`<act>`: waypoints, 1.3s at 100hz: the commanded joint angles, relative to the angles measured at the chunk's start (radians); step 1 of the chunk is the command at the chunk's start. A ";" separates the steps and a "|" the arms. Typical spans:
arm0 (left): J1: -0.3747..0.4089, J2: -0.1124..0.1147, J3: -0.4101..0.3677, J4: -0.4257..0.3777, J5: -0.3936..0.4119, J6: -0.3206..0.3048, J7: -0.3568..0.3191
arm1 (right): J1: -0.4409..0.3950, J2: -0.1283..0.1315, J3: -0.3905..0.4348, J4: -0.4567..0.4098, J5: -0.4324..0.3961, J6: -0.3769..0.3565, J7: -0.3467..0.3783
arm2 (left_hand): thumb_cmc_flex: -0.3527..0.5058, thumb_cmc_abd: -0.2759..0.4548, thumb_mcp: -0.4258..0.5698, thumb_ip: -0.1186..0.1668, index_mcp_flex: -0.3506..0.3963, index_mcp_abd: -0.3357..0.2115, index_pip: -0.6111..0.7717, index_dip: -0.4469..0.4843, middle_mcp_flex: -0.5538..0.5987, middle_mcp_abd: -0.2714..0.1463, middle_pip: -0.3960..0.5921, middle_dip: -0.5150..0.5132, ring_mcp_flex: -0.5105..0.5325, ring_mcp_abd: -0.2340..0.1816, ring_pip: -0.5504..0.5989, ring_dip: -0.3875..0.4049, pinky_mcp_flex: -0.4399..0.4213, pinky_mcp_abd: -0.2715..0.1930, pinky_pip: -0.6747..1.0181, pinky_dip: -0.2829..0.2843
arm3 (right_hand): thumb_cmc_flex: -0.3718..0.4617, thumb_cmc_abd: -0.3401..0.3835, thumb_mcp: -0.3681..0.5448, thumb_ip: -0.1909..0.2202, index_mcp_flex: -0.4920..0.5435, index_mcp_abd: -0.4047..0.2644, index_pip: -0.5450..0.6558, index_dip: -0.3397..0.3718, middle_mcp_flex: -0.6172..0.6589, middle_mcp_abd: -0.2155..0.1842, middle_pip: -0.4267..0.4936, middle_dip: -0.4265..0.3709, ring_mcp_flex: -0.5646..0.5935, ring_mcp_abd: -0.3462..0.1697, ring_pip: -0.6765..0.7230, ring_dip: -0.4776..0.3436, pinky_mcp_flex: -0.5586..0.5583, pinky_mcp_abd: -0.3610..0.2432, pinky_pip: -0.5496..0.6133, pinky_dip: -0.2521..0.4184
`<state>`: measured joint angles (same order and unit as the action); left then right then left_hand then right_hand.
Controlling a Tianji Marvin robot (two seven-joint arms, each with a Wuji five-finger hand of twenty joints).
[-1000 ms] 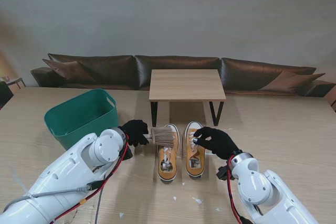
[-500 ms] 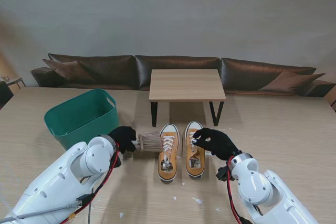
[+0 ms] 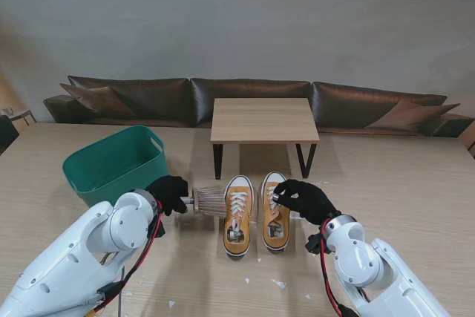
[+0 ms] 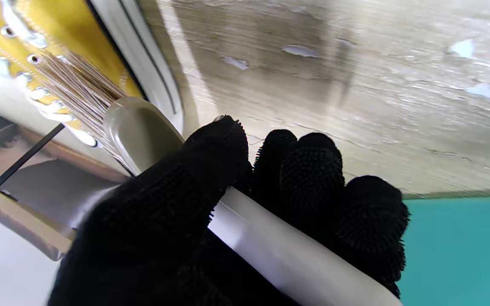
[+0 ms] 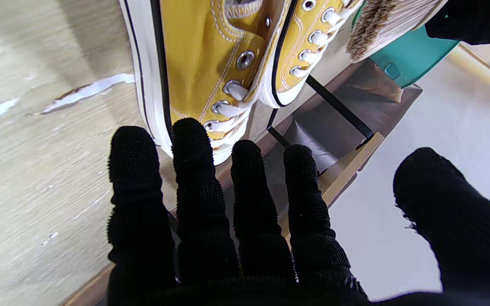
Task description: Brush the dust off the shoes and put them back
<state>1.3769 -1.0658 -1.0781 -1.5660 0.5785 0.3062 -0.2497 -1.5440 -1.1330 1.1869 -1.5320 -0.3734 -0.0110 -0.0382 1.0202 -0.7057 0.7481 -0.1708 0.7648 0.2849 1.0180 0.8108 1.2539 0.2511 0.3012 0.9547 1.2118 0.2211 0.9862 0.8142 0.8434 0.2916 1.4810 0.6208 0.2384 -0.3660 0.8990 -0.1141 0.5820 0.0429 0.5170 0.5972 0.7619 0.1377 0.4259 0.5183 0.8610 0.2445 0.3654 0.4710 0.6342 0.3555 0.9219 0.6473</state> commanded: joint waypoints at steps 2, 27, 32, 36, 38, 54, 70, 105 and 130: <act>-0.032 -0.010 0.020 -0.003 -0.030 -0.008 -0.014 | 0.007 -0.007 -0.003 0.004 -0.006 0.005 0.005 | 0.061 0.008 0.060 0.016 0.050 -0.033 0.084 0.014 0.051 0.053 0.009 -0.006 0.050 -0.046 0.034 -0.009 0.029 -0.020 0.037 -0.006 | -0.006 0.026 -0.022 0.030 -0.023 -0.003 0.002 -0.014 0.006 0.018 0.005 -0.004 0.004 0.008 0.011 0.006 -0.256 0.027 0.018 0.014; -0.167 -0.038 0.150 0.081 -0.140 -0.012 0.007 | 0.029 -0.014 -0.009 0.025 -0.005 0.018 -0.018 | 0.060 0.006 0.062 0.016 0.053 -0.034 0.084 0.015 0.053 0.054 0.010 -0.006 0.050 -0.048 0.036 -0.010 0.032 -0.019 0.038 -0.006 | -0.005 0.024 -0.019 0.030 -0.022 0.000 0.002 -0.014 0.007 0.018 0.006 -0.004 0.003 0.011 0.010 0.006 -0.256 0.028 0.018 0.014; -0.196 -0.046 0.182 0.102 -0.158 -0.010 0.014 | 0.033 -0.015 -0.011 0.030 -0.004 0.019 -0.021 | 0.061 0.003 0.064 0.016 0.053 -0.032 0.083 0.015 0.054 0.055 0.010 -0.006 0.051 -0.047 0.038 -0.010 0.033 -0.018 0.039 -0.006 | -0.006 0.024 -0.020 0.029 -0.022 -0.001 0.001 -0.014 0.007 0.018 0.005 -0.004 0.004 0.009 0.011 0.006 -0.256 0.028 0.018 0.014; -0.220 -0.051 0.207 0.118 -0.170 -0.009 0.018 | 0.037 -0.016 -0.012 0.034 -0.004 0.021 -0.024 | 0.059 0.004 0.064 0.015 0.054 -0.033 0.083 0.015 0.054 0.053 0.010 -0.007 0.051 -0.047 0.038 -0.010 0.034 -0.017 0.039 -0.006 | -0.006 0.025 -0.020 0.029 -0.022 -0.001 0.001 -0.014 0.008 0.018 0.006 -0.004 0.004 0.009 0.011 0.006 -0.256 0.028 0.018 0.014; -0.231 -0.054 0.219 0.126 -0.175 -0.009 0.019 | 0.039 -0.016 -0.013 0.037 -0.004 0.021 -0.025 | 0.059 0.003 0.064 0.015 0.054 -0.033 0.083 0.015 0.055 0.054 0.010 -0.007 0.051 -0.048 0.039 -0.010 0.034 -0.018 0.039 -0.006 | -0.005 0.024 -0.020 0.029 -0.022 -0.001 0.001 -0.014 0.008 0.019 0.006 -0.004 0.005 0.010 0.011 0.006 -0.255 0.028 0.018 0.014; -0.305 -0.078 0.301 0.184 -0.209 -0.002 0.038 | 0.053 -0.020 -0.019 0.055 -0.004 0.026 -0.037 | 0.056 0.000 0.068 0.014 0.056 -0.034 0.084 0.017 0.058 0.052 0.012 -0.008 0.052 -0.052 0.042 -0.012 0.041 -0.019 0.040 -0.008 | -0.005 0.023 -0.018 0.029 -0.022 -0.001 0.001 -0.014 0.008 0.017 0.006 -0.004 0.004 0.011 0.011 0.006 -0.256 0.030 0.017 0.014; -0.353 -0.103 0.362 0.226 -0.220 0.014 0.069 | 0.061 -0.022 -0.023 0.065 -0.005 0.030 -0.042 | 0.054 -0.006 0.073 0.011 0.060 -0.031 0.083 0.016 0.062 0.051 0.013 -0.009 0.053 -0.053 0.051 -0.013 0.049 -0.020 0.044 -0.009 | -0.007 0.025 -0.019 0.029 -0.021 -0.002 0.002 -0.014 0.007 0.018 0.006 -0.004 0.006 0.010 0.012 0.007 -0.255 0.029 0.018 0.014; -0.422 -0.130 0.449 0.299 -0.198 -0.027 0.103 | 0.102 -0.035 -0.034 0.107 -0.011 0.059 -0.086 | 0.048 -0.011 0.081 0.007 0.063 -0.032 0.083 0.015 0.066 0.052 0.017 -0.011 0.054 -0.057 0.062 -0.018 0.057 -0.023 0.048 -0.013 | -0.005 0.023 -0.016 0.029 -0.018 0.000 0.003 -0.014 0.011 0.020 0.007 -0.004 0.006 0.013 0.012 0.007 -0.255 0.031 0.019 0.014; -0.469 -0.152 0.489 0.337 -0.210 -0.015 0.113 | 0.122 -0.040 -0.042 0.130 -0.009 0.067 -0.101 | 0.045 -0.019 0.089 0.002 0.069 -0.029 0.085 0.014 0.072 0.052 0.022 -0.014 0.056 -0.062 0.079 -0.021 0.069 -0.022 0.054 -0.016 | -0.004 0.021 -0.015 0.028 -0.017 0.000 0.003 -0.015 0.012 0.021 0.006 -0.004 0.007 0.011 0.012 0.007 -0.255 0.032 0.018 0.014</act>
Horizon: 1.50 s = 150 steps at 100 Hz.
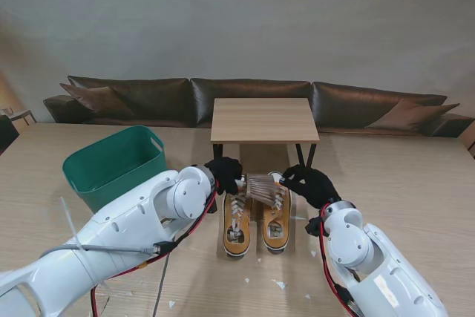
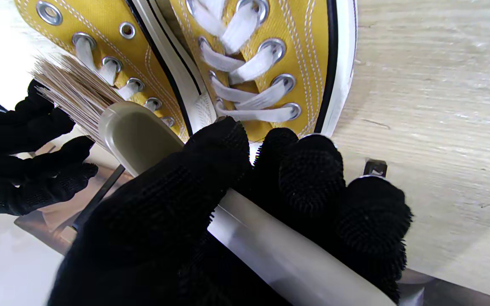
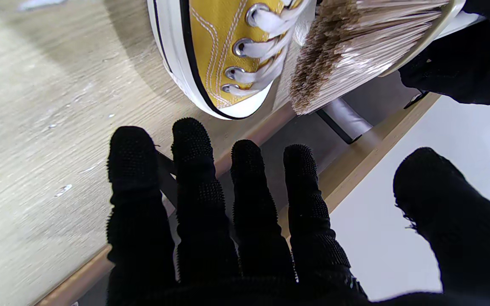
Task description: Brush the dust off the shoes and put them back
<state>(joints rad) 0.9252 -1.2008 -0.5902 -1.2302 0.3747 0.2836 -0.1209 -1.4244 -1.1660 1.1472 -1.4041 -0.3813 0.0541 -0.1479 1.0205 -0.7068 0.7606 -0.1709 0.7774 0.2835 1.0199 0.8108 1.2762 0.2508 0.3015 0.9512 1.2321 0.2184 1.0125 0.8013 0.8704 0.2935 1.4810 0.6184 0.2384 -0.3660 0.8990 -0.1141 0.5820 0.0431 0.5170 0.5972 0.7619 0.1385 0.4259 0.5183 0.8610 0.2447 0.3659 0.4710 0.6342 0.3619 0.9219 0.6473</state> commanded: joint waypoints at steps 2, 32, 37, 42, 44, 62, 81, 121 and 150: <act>-0.022 -0.019 0.005 0.004 -0.007 0.009 -0.016 | 0.003 -0.007 -0.003 0.003 -0.001 0.002 0.008 | 0.045 -0.019 0.076 0.002 0.057 -0.027 0.083 0.013 0.051 0.051 0.022 -0.010 0.035 -0.059 0.054 -0.008 0.043 -0.024 0.054 -0.013 | -0.005 0.022 -0.015 0.029 -0.017 0.000 0.002 -0.015 0.011 0.020 0.006 -0.004 0.007 0.011 0.012 0.007 -0.255 0.026 0.019 0.014; -0.077 -0.049 0.070 0.047 -0.010 0.060 -0.016 | 0.001 -0.006 0.001 0.000 0.000 0.006 0.012 | 0.043 -0.022 0.084 -0.001 0.058 -0.024 0.084 0.015 0.052 0.053 0.025 -0.011 0.035 -0.061 0.064 -0.014 0.046 -0.026 0.059 -0.016 | -0.004 0.022 -0.016 0.028 -0.018 0.001 0.002 -0.015 0.011 0.020 0.005 -0.004 0.008 0.013 0.012 0.007 -0.256 0.026 0.018 0.014; -0.081 -0.056 0.076 0.057 -0.011 0.063 -0.008 | 0.000 -0.006 0.002 -0.001 0.001 0.006 0.013 | 0.042 -0.023 0.085 -0.002 0.059 -0.023 0.085 0.015 0.053 0.053 0.027 -0.011 0.036 -0.062 0.067 -0.015 0.049 -0.027 0.061 -0.016 | -0.003 0.022 -0.015 0.028 -0.017 0.002 0.002 -0.016 0.012 0.021 0.005 -0.004 0.007 0.013 0.012 0.007 -0.256 0.026 0.018 0.014; -0.083 -0.065 0.081 0.070 -0.015 0.065 0.004 | 0.000 -0.006 0.002 -0.001 0.001 0.006 0.015 | 0.042 -0.024 0.087 -0.003 0.059 -0.022 0.084 0.015 0.053 0.055 0.027 -0.012 0.036 -0.062 0.069 -0.016 0.050 -0.027 0.062 -0.017 | -0.004 0.024 -0.017 0.028 -0.018 0.001 0.002 -0.016 0.011 0.020 0.005 -0.004 0.007 0.012 0.011 0.007 -0.255 0.025 0.018 0.014; -0.084 -0.068 0.084 0.076 -0.015 0.065 0.011 | 0.000 -0.006 0.002 -0.001 0.001 0.006 0.015 | 0.042 -0.025 0.087 -0.003 0.059 -0.022 0.084 0.015 0.053 0.055 0.027 -0.012 0.036 -0.062 0.069 -0.016 0.050 -0.027 0.062 -0.017 | -0.004 0.023 -0.017 0.028 -0.017 0.000 0.003 -0.015 0.011 0.020 0.005 -0.004 0.008 0.011 0.012 0.007 -0.255 0.025 0.018 0.014; -0.092 -0.087 0.113 0.122 0.009 0.038 0.047 | 0.000 -0.005 0.002 -0.001 0.002 0.007 0.018 | 0.037 -0.025 0.091 -0.005 0.057 -0.026 0.087 0.015 0.054 0.049 0.029 -0.012 0.036 -0.068 0.074 -0.020 0.054 -0.031 0.064 -0.020 | -0.003 0.023 -0.017 0.028 -0.018 0.002 0.002 -0.016 0.012 0.021 0.006 -0.004 0.007 0.014 0.011 0.007 -0.256 0.026 0.018 0.014; -0.099 -0.094 0.141 0.145 0.033 0.038 0.057 | -0.003 -0.004 0.001 -0.004 0.004 0.007 0.023 | 0.035 -0.027 0.095 -0.007 0.058 -0.025 0.089 0.013 0.056 0.050 0.031 -0.014 0.036 -0.069 0.080 -0.023 0.058 -0.030 0.066 -0.023 | -0.004 0.024 -0.017 0.028 -0.018 0.002 0.002 -0.016 0.011 0.019 0.006 -0.004 0.008 0.012 0.012 0.008 -0.256 0.026 0.018 0.014; -0.091 -0.051 0.148 0.091 0.126 0.085 0.025 | -0.008 -0.002 -0.001 -0.008 0.008 0.005 0.034 | 0.032 -0.025 0.096 -0.010 0.055 -0.026 0.092 0.012 0.053 0.049 0.032 -0.016 0.035 -0.071 0.082 -0.030 0.058 -0.032 0.068 -0.027 | -0.005 0.025 -0.019 0.028 -0.018 0.002 0.002 -0.016 0.011 0.021 0.005 -0.004 0.007 0.013 0.012 0.007 -0.257 0.026 0.017 0.014; -0.076 -0.012 0.133 0.026 0.196 0.115 -0.007 | -0.008 -0.003 -0.003 -0.007 0.009 0.006 0.032 | 0.033 -0.024 0.094 -0.010 0.053 -0.027 0.093 0.012 0.052 0.048 0.033 -0.017 0.034 -0.073 0.083 -0.033 0.057 -0.032 0.068 -0.029 | -0.004 0.026 -0.020 0.028 -0.017 0.002 0.002 -0.016 0.010 0.022 0.004 -0.004 0.007 0.015 0.012 0.007 -0.258 0.026 0.016 0.015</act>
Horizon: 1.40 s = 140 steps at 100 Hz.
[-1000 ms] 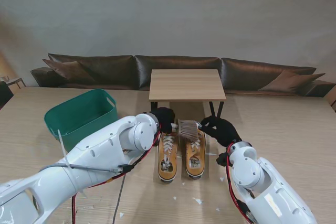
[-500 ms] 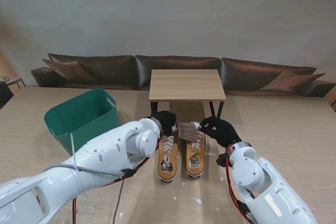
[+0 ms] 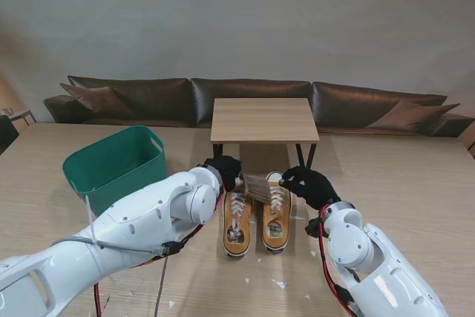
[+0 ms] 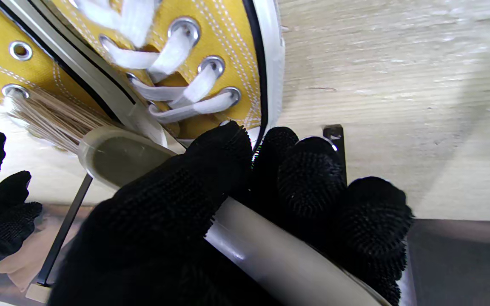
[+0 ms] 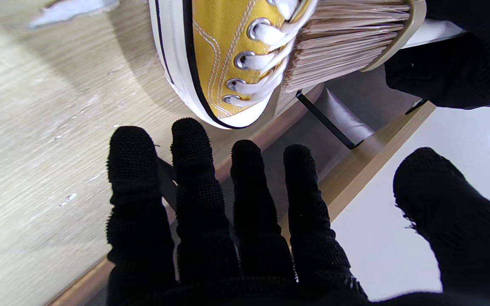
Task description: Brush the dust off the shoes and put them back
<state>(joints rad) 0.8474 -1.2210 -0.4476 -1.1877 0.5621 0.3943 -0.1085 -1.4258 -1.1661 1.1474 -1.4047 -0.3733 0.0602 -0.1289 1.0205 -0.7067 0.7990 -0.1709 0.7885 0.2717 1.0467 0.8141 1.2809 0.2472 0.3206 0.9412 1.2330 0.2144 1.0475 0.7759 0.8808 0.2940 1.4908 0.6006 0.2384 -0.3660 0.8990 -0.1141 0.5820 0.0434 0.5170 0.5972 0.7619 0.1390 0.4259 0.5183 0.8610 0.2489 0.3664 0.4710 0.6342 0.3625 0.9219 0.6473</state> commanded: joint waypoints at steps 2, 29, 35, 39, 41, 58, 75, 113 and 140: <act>0.003 0.010 -0.012 -0.021 0.012 0.005 -0.020 | -0.006 -0.003 -0.003 -0.007 0.001 0.000 0.013 | 0.032 -0.024 0.055 -0.010 0.041 -0.015 0.066 0.008 0.047 0.051 0.014 -0.007 0.033 -0.069 0.047 -0.008 0.047 -0.033 0.059 -0.011 | -0.005 0.026 -0.020 0.028 -0.017 0.003 0.002 -0.016 0.011 0.020 0.005 -0.004 0.007 0.010 0.011 0.007 -0.257 0.025 0.016 0.015; 0.035 0.028 -0.059 -0.078 0.052 0.001 -0.008 | -0.004 -0.003 -0.005 -0.004 0.001 0.000 0.012 | 0.031 -0.024 0.056 -0.011 0.041 -0.017 0.067 0.009 0.047 0.048 0.015 -0.007 0.033 -0.072 0.047 -0.011 0.047 -0.035 0.059 -0.013 | -0.005 0.026 -0.021 0.028 -0.018 0.002 0.001 -0.016 0.009 0.019 0.004 -0.004 0.006 0.009 0.011 0.007 -0.257 0.025 0.017 0.015; 0.044 0.029 -0.075 -0.092 0.048 -0.002 -0.002 | -0.003 -0.004 -0.005 -0.003 0.001 0.001 0.010 | 0.032 -0.023 0.057 -0.010 0.041 -0.016 0.067 0.008 0.046 0.049 0.015 -0.007 0.033 -0.070 0.047 -0.011 0.047 -0.035 0.059 -0.013 | -0.004 0.027 -0.021 0.028 -0.019 0.002 0.001 -0.016 0.009 0.021 0.005 -0.004 0.006 0.009 0.011 0.007 -0.256 0.025 0.017 0.015; 0.048 0.028 -0.083 -0.099 0.042 -0.005 0.001 | -0.003 -0.004 -0.005 -0.003 0.000 0.002 0.007 | 0.033 -0.025 0.057 -0.010 0.042 -0.015 0.067 0.008 0.047 0.050 0.015 -0.007 0.033 -0.069 0.046 -0.012 0.046 -0.035 0.059 -0.014 | -0.005 0.026 -0.021 0.028 -0.019 0.001 0.001 -0.016 0.010 0.021 0.005 -0.004 0.006 0.008 0.011 0.007 -0.256 0.025 0.017 0.015; 0.049 0.026 -0.087 -0.101 0.036 -0.006 0.004 | -0.002 -0.005 -0.005 -0.002 -0.001 0.002 0.005 | 0.033 -0.025 0.057 -0.010 0.042 -0.013 0.066 0.007 0.046 0.051 0.014 -0.007 0.033 -0.068 0.046 -0.012 0.046 -0.035 0.059 -0.014 | -0.004 0.027 -0.021 0.028 -0.019 0.002 0.001 -0.016 0.010 0.020 0.005 -0.004 0.005 0.009 0.011 0.007 -0.256 0.025 0.017 0.015; 0.036 0.006 -0.083 -0.088 -0.014 -0.027 0.021 | 0.006 -0.009 -0.005 0.005 -0.002 0.009 -0.009 | 0.033 -0.024 0.057 -0.010 0.043 -0.013 0.067 0.007 0.047 0.051 0.015 -0.007 0.033 -0.068 0.046 -0.012 0.046 -0.035 0.059 -0.015 | -0.004 0.025 -0.019 0.028 -0.018 0.002 0.002 -0.016 0.009 0.021 0.005 -0.004 0.006 0.011 0.011 0.007 -0.257 0.026 0.017 0.015; 0.001 -0.022 -0.052 -0.034 -0.063 -0.052 0.031 | 0.012 -0.010 -0.004 0.012 -0.001 0.011 -0.014 | 0.032 -0.024 0.056 -0.010 0.041 -0.014 0.067 0.007 0.046 0.051 0.014 -0.008 0.033 -0.068 0.045 -0.013 0.046 -0.035 0.059 -0.015 | -0.004 0.025 -0.018 0.028 -0.017 0.001 0.002 -0.017 0.011 0.022 0.005 -0.004 0.006 0.011 0.011 0.007 -0.256 0.025 0.017 0.015; -0.075 -0.080 0.036 0.125 -0.117 -0.105 0.031 | 0.014 -0.010 -0.003 0.015 0.003 0.011 -0.011 | 0.030 -0.024 0.056 -0.011 0.041 -0.017 0.068 0.008 0.047 0.049 0.015 -0.008 0.033 -0.072 0.046 -0.014 0.045 -0.036 0.059 -0.016 | -0.004 0.026 -0.019 0.028 -0.018 0.002 0.001 -0.017 0.012 0.021 0.005 -0.004 0.006 0.010 0.011 0.007 -0.257 0.025 0.016 0.016; -0.065 -0.049 0.046 0.102 -0.069 -0.075 0.000 | 0.016 -0.011 -0.004 0.018 0.005 0.010 -0.011 | 0.030 -0.024 0.057 -0.010 0.041 -0.018 0.069 0.007 0.046 0.047 0.015 -0.008 0.033 -0.072 0.046 -0.014 0.045 -0.036 0.059 -0.017 | -0.003 0.026 -0.020 0.028 -0.017 0.003 0.001 -0.017 0.011 0.022 0.005 -0.004 0.006 0.014 0.011 0.007 -0.258 0.026 0.016 0.016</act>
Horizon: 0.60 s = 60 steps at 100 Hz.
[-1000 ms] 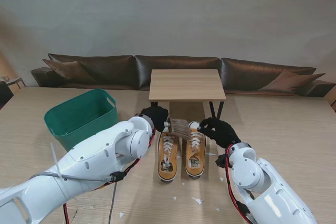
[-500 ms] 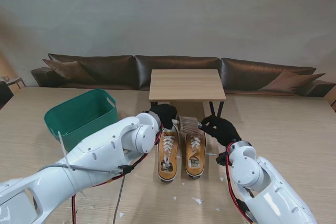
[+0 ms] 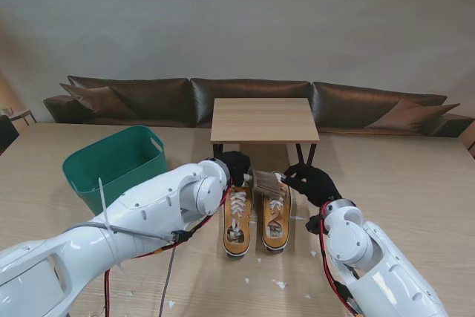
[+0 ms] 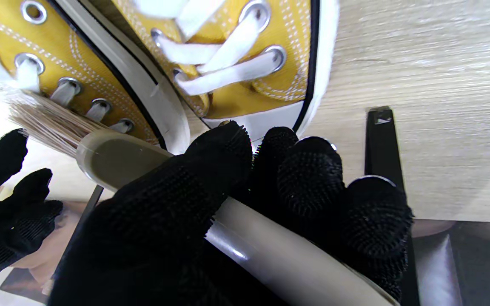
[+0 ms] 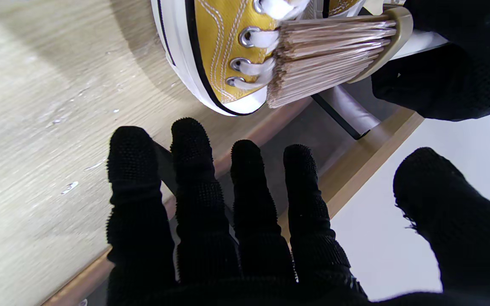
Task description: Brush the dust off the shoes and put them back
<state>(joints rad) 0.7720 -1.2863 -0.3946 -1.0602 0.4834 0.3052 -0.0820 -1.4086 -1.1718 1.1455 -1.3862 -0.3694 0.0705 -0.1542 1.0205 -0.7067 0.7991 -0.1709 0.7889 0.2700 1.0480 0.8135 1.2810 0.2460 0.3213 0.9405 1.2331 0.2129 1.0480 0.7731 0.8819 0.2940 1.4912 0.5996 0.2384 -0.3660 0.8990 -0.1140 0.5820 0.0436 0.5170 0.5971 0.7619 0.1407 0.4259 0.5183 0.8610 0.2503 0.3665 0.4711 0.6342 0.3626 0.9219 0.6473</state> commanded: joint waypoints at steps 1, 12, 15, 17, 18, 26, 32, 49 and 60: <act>0.011 0.019 -0.008 -0.030 0.013 0.016 -0.029 | -0.001 -0.005 -0.003 -0.001 0.002 -0.001 0.015 | 0.030 -0.023 0.057 -0.010 0.041 -0.016 0.067 0.007 0.045 0.048 0.014 -0.008 0.033 -0.071 0.046 -0.011 0.044 -0.036 0.059 -0.016 | -0.003 0.026 -0.020 0.028 -0.018 0.002 0.001 -0.017 0.010 0.020 0.004 -0.004 0.006 0.011 0.011 0.007 -0.258 0.025 0.016 0.016; 0.028 0.047 -0.019 -0.071 0.052 0.035 -0.046 | -0.002 -0.004 -0.003 -0.001 0.001 -0.001 0.017 | 0.029 -0.023 0.056 -0.011 0.039 -0.018 0.067 0.007 0.045 0.049 0.014 -0.007 0.033 -0.072 0.046 -0.011 0.044 -0.036 0.059 -0.016 | -0.003 0.027 -0.020 0.028 -0.017 0.002 0.001 -0.017 0.011 0.019 0.005 -0.004 0.005 0.009 0.011 0.007 -0.258 0.026 0.016 0.016; 0.034 0.053 -0.023 -0.082 0.062 0.042 -0.050 | -0.002 -0.004 -0.003 -0.002 0.001 -0.001 0.018 | 0.029 -0.023 0.056 -0.011 0.040 -0.018 0.069 0.008 0.046 0.049 0.015 -0.007 0.033 -0.072 0.046 -0.011 0.044 -0.037 0.059 -0.016 | -0.004 0.027 -0.022 0.028 -0.018 0.003 0.001 -0.017 0.010 0.020 0.004 -0.004 0.005 0.008 0.011 0.007 -0.258 0.026 0.016 0.016; 0.038 0.058 -0.026 -0.089 0.067 0.046 -0.053 | -0.002 -0.004 -0.003 -0.002 0.001 -0.001 0.018 | 0.031 -0.023 0.057 -0.010 0.040 -0.019 0.069 0.008 0.046 0.049 0.015 -0.007 0.033 -0.071 0.046 -0.011 0.044 -0.037 0.059 -0.016 | -0.003 0.027 -0.021 0.028 -0.018 0.003 0.001 -0.017 0.010 0.020 0.004 -0.004 0.005 0.007 0.011 0.007 -0.258 0.025 0.016 0.016; 0.040 0.060 -0.028 -0.092 0.069 0.049 -0.054 | -0.002 -0.004 -0.003 -0.002 0.001 -0.001 0.018 | 0.030 -0.023 0.057 -0.010 0.040 -0.019 0.069 0.008 0.046 0.049 0.015 -0.007 0.033 -0.071 0.046 -0.011 0.044 -0.037 0.059 -0.016 | -0.003 0.027 -0.021 0.028 -0.017 0.002 0.001 -0.017 0.010 0.019 0.005 -0.004 0.006 0.009 0.011 0.007 -0.258 0.025 0.016 0.016; 0.055 0.076 -0.041 -0.119 0.092 0.065 -0.063 | -0.003 -0.003 -0.004 -0.003 0.001 -0.001 0.019 | 0.029 -0.023 0.056 -0.011 0.040 -0.018 0.068 0.007 0.046 0.049 0.015 -0.007 0.033 -0.071 0.046 -0.011 0.044 -0.037 0.059 -0.016 | -0.003 0.027 -0.022 0.028 -0.017 0.003 0.001 -0.017 0.011 0.020 0.005 -0.004 0.006 0.008 0.011 0.007 -0.258 0.025 0.016 0.016; 0.068 0.088 -0.053 -0.142 0.111 0.075 -0.070 | -0.004 -0.003 -0.004 -0.003 0.000 -0.001 0.021 | 0.029 -0.022 0.057 -0.011 0.039 -0.018 0.068 0.007 0.046 0.048 0.015 -0.007 0.033 -0.072 0.045 -0.011 0.044 -0.037 0.059 -0.016 | -0.003 0.027 -0.021 0.028 -0.017 0.002 0.001 -0.017 0.011 0.020 0.005 -0.004 0.006 0.009 0.011 0.007 -0.258 0.026 0.016 0.016; 0.119 0.121 -0.112 -0.215 0.170 0.097 -0.079 | -0.007 -0.002 -0.005 -0.006 0.001 -0.002 0.026 | 0.029 -0.023 0.056 -0.011 0.039 -0.019 0.069 0.007 0.046 0.047 0.015 -0.007 0.033 -0.073 0.044 -0.012 0.043 -0.039 0.058 -0.016 | -0.004 0.027 -0.021 0.028 -0.018 0.002 0.001 -0.017 0.011 0.018 0.005 -0.004 0.006 0.011 0.011 0.008 -0.257 0.026 0.016 0.017; 0.164 0.137 -0.166 -0.267 0.202 0.110 -0.074 | -0.008 -0.001 -0.005 -0.008 0.001 -0.002 0.028 | 0.029 -0.022 0.056 -0.011 0.039 -0.019 0.069 0.007 0.045 0.048 0.015 -0.007 0.032 -0.073 0.044 -0.012 0.043 -0.039 0.058 -0.016 | -0.004 0.027 -0.021 0.028 -0.018 0.002 0.001 -0.017 0.010 0.020 0.005 -0.004 0.007 0.010 0.012 0.008 -0.258 0.025 0.015 0.016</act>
<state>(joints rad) 0.9219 -1.1599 -0.5472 -1.3035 0.6772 0.4062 -0.1480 -1.4099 -1.1710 1.1443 -1.3872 -0.3682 0.0701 -0.1413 1.0205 -0.7067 0.7992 -0.1709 0.7890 0.2686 1.0484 0.8130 1.2812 0.2435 0.3218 0.9405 1.2332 0.2100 1.0484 0.7655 0.8827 0.2935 1.4912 0.5990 0.2384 -0.3660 0.8989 -0.1140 0.5820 0.0439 0.5170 0.5971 0.7619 0.1409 0.4259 0.5183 0.8610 0.2520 0.3665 0.4711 0.6342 0.3627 0.9219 0.6473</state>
